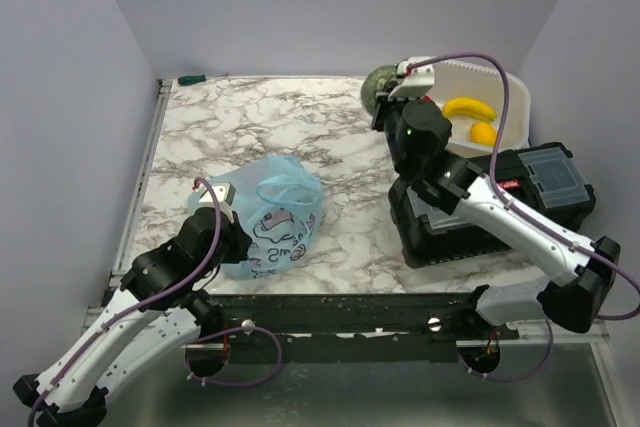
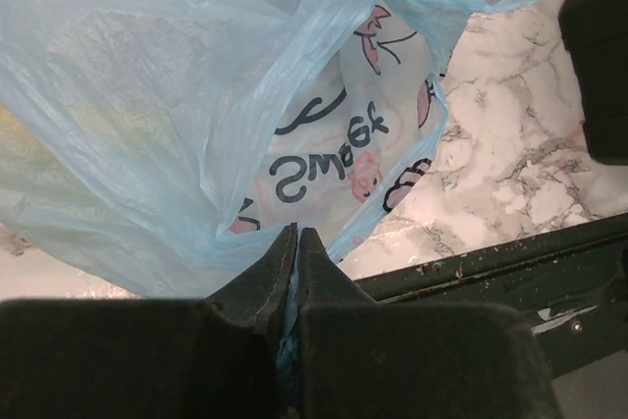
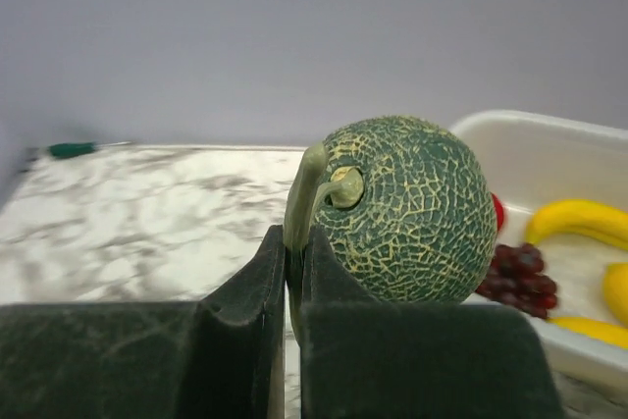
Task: Take the fake fruits out of the plastic bag
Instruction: Place the fake fruit in the bin.
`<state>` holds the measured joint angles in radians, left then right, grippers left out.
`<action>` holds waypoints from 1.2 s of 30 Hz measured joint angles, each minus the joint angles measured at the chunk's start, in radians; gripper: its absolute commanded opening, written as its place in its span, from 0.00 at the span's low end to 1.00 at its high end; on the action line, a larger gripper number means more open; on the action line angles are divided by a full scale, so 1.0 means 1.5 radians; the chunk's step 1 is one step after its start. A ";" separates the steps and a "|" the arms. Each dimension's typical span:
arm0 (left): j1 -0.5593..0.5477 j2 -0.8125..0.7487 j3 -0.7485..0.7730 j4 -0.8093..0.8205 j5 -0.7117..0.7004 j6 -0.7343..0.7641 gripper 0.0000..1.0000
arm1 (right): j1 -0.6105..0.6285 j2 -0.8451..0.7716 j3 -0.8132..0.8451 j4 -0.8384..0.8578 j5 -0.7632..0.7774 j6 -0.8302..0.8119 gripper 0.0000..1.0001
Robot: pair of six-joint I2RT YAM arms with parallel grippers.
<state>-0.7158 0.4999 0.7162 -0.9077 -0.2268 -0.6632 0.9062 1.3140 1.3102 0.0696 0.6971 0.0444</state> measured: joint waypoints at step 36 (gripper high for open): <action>0.000 -0.075 0.000 0.012 0.042 0.017 0.00 | -0.588 0.517 0.299 -0.143 -0.073 0.165 0.13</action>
<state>-0.7158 0.3874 0.7158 -0.8890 -0.1635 -0.6384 0.0242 2.0892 1.7584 -0.1455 0.5869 0.2924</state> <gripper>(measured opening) 0.006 0.089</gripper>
